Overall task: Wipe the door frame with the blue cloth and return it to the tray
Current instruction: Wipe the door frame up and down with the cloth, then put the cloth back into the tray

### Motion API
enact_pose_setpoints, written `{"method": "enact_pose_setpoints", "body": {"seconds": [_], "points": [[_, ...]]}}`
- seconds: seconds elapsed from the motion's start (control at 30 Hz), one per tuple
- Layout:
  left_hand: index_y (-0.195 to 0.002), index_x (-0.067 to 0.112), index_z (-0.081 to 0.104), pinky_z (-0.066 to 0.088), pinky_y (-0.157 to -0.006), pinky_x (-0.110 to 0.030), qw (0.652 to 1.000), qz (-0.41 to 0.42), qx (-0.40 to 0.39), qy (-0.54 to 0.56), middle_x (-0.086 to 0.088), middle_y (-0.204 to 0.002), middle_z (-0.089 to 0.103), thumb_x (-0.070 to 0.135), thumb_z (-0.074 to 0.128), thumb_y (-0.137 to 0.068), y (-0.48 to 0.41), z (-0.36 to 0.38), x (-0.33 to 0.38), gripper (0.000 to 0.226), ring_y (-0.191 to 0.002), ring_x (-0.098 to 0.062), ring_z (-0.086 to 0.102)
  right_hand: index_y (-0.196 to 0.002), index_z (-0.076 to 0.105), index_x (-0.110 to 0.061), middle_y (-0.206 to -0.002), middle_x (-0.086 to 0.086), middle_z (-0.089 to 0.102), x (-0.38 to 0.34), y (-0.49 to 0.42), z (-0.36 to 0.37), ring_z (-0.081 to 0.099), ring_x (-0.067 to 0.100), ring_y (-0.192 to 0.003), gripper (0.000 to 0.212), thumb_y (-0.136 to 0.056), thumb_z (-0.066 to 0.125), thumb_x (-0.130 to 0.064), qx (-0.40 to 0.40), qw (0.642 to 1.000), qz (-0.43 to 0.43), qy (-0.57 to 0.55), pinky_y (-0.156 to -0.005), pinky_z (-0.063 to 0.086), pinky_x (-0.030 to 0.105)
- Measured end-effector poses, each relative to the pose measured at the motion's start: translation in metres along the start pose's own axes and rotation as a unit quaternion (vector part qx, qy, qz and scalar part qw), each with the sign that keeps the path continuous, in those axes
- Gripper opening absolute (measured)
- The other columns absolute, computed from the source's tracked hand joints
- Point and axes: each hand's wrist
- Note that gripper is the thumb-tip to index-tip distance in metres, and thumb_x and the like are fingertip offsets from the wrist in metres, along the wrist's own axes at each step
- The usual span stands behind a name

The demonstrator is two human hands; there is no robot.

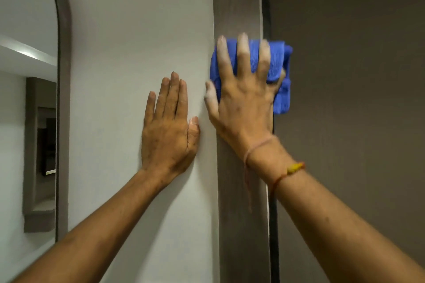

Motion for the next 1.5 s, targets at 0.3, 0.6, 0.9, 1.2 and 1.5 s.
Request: {"method": "enact_pose_setpoints", "body": {"seconds": [0.3,0.6,0.9,1.2,1.5], "points": [[-0.121,0.026,0.056,0.042,-0.084,-0.006,0.882,-0.170,-0.043,0.437,0.017,-0.117,0.062,0.044,0.041,-0.080,0.091,-0.067,0.114,0.047,-0.103,0.005,0.056,-0.142,0.033,-0.025,-0.143,0.007,0.035,0.039,0.171,-0.053,0.029,0.025,-0.132,0.058,-0.085,0.044,-0.030,-0.063,0.949,0.164,-0.263,-0.109,0.034,0.050],[-0.086,0.012,0.069,0.044,-0.045,-0.009,0.498,-0.116,-0.529,0.677,0.007,-0.058,0.070,0.008,0.057,-0.087,0.198,-0.062,0.307,0.012,-0.049,0.002,0.059,-0.146,-0.007,-0.025,-0.145,-0.008,0.008,0.174,0.333,-0.219,0.017,0.013,-0.141,0.099,-0.072,0.057,-0.038,-0.235,0.905,0.323,-0.147,-0.115,0.030,0.031],[-0.100,0.022,0.067,0.053,-0.062,-0.013,0.284,0.039,-0.675,0.680,0.005,-0.089,0.076,0.012,0.055,-0.091,0.287,-0.114,0.516,0.019,-0.079,-0.005,0.069,-0.143,0.030,-0.023,-0.136,0.001,0.053,0.285,0.466,-0.439,0.059,0.009,-0.113,0.076,-0.076,0.066,-0.030,-0.011,0.633,0.736,-0.240,-0.086,0.053,0.023],[-0.124,0.014,0.055,0.054,-0.089,-0.043,0.260,0.122,-0.741,0.607,-0.005,-0.113,0.067,0.014,0.057,-0.090,0.399,-0.140,0.709,0.034,-0.101,-0.023,0.064,-0.112,0.061,-0.019,-0.108,0.003,0.073,0.363,0.589,-0.547,0.070,0.017,-0.097,0.033,-0.080,0.071,-0.021,0.093,0.554,0.819,-0.114,-0.073,0.059,0.025],[-0.135,0.027,0.032,0.053,-0.085,-0.036,0.327,0.127,-0.767,0.538,0.003,-0.116,0.053,0.013,0.060,-0.088,0.595,-0.151,0.821,0.056,-0.101,-0.022,0.057,-0.126,0.037,-0.016,-0.124,0.013,0.052,0.430,0.762,-0.588,0.057,0.029,-0.108,0.055,-0.083,0.069,-0.014,0.095,0.420,0.902,0.040,-0.089,0.055,0.043]]}}
Point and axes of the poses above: each hand's wrist, its own y-axis away from the middle knuckle, its own z-axis out of the palm, x = y × z
